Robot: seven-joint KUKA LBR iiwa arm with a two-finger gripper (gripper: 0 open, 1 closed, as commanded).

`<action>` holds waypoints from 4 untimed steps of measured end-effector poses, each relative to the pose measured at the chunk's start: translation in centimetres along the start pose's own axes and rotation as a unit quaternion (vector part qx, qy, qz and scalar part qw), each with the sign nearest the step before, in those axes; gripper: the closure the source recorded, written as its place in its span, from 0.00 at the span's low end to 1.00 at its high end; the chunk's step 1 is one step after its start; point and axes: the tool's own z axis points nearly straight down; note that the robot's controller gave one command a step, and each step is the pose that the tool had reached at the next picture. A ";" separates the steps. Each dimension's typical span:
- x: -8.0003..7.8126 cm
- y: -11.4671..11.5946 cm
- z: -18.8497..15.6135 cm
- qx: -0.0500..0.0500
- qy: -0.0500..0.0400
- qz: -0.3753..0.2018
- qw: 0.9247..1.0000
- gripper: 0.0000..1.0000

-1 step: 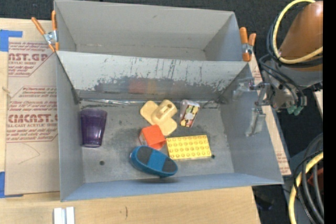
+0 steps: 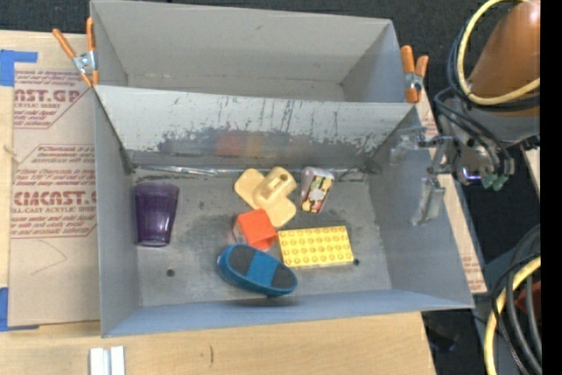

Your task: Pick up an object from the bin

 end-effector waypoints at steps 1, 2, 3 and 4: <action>-0.3 1.6 3.8 0.000 -0.002 0.029 1.000 0.00; 0.4 2.9 7.5 0.000 0.000 0.005 1.000 0.00; 1.9 13.9 15.8 -0.001 -0.002 0.045 0.999 1.00; 1.9 13.6 15.7 0.000 -0.002 0.046 0.999 0.00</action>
Offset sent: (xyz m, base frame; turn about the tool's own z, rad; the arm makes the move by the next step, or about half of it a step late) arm -0.0145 0.0402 -0.1184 -0.2017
